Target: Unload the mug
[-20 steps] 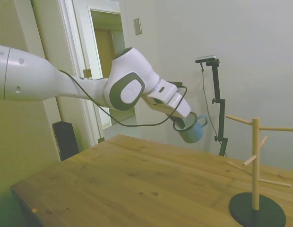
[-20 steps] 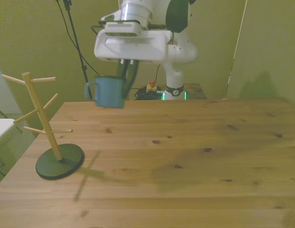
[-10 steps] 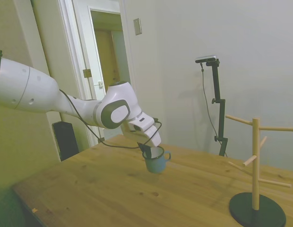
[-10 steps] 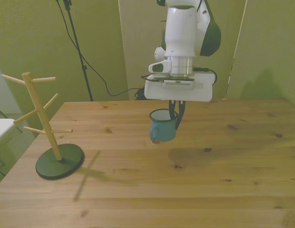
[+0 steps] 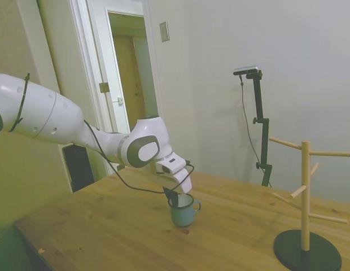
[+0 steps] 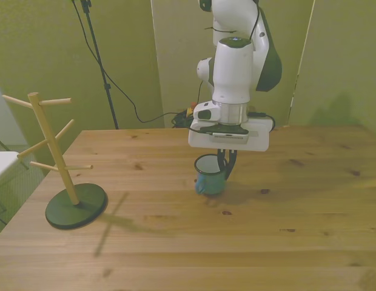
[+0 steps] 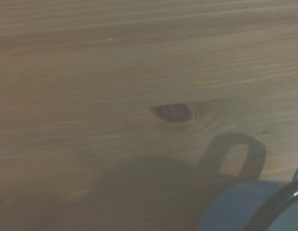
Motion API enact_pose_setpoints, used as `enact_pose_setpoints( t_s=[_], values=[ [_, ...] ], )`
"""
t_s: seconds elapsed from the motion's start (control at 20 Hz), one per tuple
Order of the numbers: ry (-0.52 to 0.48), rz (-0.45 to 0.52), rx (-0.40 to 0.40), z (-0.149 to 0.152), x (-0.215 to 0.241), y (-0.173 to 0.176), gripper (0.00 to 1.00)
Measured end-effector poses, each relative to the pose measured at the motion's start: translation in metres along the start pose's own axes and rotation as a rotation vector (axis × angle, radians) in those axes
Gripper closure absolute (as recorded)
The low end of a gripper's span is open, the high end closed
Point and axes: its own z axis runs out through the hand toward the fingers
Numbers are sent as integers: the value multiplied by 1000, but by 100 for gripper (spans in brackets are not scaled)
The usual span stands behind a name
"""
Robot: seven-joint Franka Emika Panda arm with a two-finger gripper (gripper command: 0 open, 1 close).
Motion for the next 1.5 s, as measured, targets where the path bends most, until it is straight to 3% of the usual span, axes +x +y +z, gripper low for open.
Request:
enact_pose_setpoints(
  t_s=[0.7,0.75,1.3,1.5],
  values=[
    [14,-8,-27,14,4,3,100],
    [14,-8,-27,14,4,3,0],
    [19,-5,-25,12,5,3,0],
    [33,3,-12,-4,11,7,0]
  ],
)
